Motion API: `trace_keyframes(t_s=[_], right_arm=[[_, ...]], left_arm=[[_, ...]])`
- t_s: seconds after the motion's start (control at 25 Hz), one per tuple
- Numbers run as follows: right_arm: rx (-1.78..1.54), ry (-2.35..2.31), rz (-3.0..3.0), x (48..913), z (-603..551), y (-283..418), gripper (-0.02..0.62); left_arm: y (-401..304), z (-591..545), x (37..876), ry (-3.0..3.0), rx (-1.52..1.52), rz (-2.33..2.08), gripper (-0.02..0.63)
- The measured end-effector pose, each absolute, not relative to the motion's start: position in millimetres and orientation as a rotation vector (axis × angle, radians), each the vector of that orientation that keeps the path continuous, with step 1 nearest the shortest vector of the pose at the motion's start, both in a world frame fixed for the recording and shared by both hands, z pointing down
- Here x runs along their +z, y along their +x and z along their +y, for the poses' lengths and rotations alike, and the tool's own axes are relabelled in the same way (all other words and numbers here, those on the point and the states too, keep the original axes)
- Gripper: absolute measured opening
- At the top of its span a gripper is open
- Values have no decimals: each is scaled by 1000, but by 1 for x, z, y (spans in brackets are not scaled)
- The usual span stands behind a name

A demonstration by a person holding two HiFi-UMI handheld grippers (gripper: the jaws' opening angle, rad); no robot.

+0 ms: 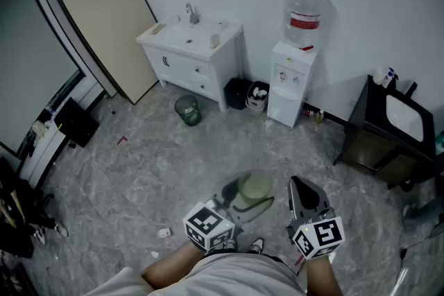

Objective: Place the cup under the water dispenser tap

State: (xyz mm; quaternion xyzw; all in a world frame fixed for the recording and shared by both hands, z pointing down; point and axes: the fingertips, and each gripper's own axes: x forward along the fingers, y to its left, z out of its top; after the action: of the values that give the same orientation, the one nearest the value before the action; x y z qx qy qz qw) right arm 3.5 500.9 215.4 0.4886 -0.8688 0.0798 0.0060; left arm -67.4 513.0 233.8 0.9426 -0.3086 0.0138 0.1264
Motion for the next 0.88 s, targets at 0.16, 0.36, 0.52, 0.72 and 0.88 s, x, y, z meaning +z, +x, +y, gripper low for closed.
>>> trace_keyframes(t_s=[0.16,0.36,0.52,0.72,0.88], right_arm=[[247,1531,-2722,219,496,23,14],[230,1526,-2727,224,490,42,14],[266,1506,-2754,227,480,52,14],[288,1535,-2749,234,452,64,14],[301,1534,-2740,247,412,64,14]], left_arm=[[-47,508,239,2737,44,-900,376],[-27,501,249,2732,60,-896,376],[-13,490,257,2738,81,-870,376],[-5,457,263,2752,64,-848,376],[-6,409,274,2742,14,-847,376]])
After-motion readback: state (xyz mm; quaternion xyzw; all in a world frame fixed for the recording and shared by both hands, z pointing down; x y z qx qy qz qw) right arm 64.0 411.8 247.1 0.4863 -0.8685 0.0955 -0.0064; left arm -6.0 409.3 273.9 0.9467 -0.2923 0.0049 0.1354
